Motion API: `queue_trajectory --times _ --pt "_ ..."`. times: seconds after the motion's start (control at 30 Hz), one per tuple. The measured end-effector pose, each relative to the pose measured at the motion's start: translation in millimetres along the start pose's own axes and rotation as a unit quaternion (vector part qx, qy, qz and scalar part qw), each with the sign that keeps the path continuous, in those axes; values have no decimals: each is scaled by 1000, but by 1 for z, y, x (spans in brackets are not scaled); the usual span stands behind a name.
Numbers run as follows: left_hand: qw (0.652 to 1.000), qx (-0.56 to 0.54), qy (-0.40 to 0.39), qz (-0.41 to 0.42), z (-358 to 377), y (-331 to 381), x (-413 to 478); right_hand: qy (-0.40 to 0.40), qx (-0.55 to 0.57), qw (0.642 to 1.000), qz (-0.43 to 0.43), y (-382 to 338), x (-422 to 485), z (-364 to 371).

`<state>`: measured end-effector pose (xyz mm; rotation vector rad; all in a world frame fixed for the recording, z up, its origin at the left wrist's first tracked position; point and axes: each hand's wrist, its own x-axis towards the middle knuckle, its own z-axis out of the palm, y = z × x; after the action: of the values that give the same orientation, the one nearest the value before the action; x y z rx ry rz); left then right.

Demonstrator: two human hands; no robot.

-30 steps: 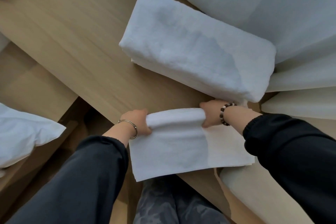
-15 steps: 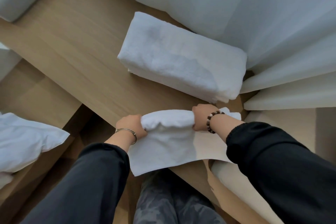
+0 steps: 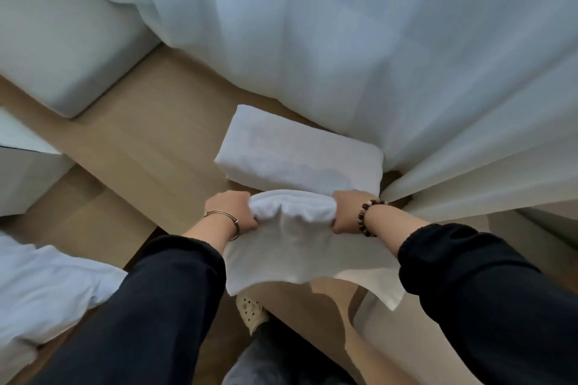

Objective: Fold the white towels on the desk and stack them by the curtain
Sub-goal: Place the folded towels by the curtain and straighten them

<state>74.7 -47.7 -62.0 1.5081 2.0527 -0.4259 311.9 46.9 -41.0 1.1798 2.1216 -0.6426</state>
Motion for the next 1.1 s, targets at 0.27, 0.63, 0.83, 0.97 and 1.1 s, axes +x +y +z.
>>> queue_trajectory --times 0.27,0.63,0.83,0.97,1.1 --pt "998 39 26 47 -97 1 45 -2 15 999 48 9 21 -83" --pt "983 78 -91 139 -182 -14 167 -106 143 977 115 14 90 -147" --pt "975 73 -132 164 -165 -8 225 -123 141 974 132 30 134 -131" --pt "986 30 -96 135 -143 -24 245 -33 98 981 166 37 154 -104" --pt "980 -182 -27 76 -124 -43 243 53 114 971 203 41 163 -86"
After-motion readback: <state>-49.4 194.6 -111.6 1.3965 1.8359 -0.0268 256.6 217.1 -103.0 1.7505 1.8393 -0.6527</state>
